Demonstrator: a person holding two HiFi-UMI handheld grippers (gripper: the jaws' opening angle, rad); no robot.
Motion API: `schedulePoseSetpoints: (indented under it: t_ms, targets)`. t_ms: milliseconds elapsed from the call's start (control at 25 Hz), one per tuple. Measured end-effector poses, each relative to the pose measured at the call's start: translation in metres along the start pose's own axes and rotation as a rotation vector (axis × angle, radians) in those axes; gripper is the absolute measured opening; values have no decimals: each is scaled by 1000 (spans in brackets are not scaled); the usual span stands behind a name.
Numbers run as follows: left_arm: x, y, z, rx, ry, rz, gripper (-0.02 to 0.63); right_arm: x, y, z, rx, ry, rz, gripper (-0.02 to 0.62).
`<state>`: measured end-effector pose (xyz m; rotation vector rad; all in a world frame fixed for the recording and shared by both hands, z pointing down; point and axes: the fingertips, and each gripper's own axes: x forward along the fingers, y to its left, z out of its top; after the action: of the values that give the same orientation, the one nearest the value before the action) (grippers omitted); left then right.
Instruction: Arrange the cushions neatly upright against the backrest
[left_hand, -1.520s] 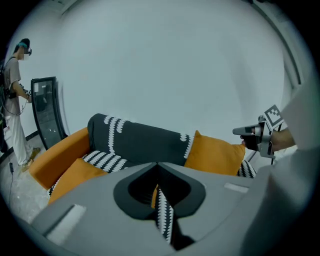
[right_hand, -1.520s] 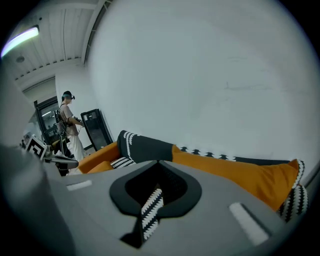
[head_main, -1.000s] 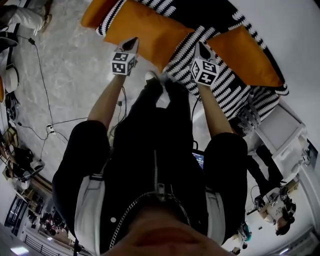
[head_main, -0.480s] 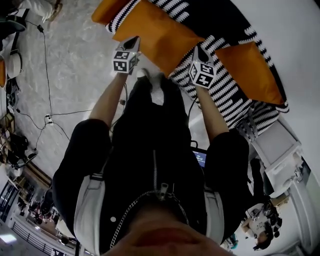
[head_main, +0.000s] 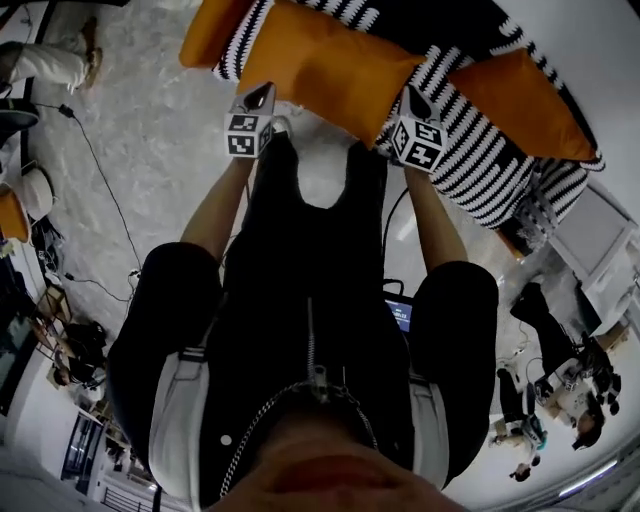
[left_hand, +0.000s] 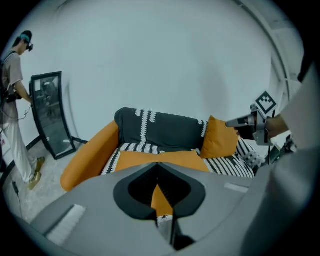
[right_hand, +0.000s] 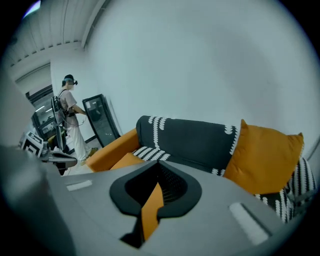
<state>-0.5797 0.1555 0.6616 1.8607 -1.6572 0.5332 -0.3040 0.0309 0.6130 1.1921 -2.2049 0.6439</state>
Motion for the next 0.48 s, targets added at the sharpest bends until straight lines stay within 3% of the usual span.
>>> schedulePoseSetpoints:
  t_ms: [120,360,480]
  targets:
    - [-3,28,-7,110,26,-45,11,-5,15,-9,55,-25,-74,3]
    - [-4,96,-40,176,108,-44,11,-6,44,-47,117,10,-168,3]
    - [2,121,-72,211,161,-23,11,-7,50,-78,79,70,-192,3]
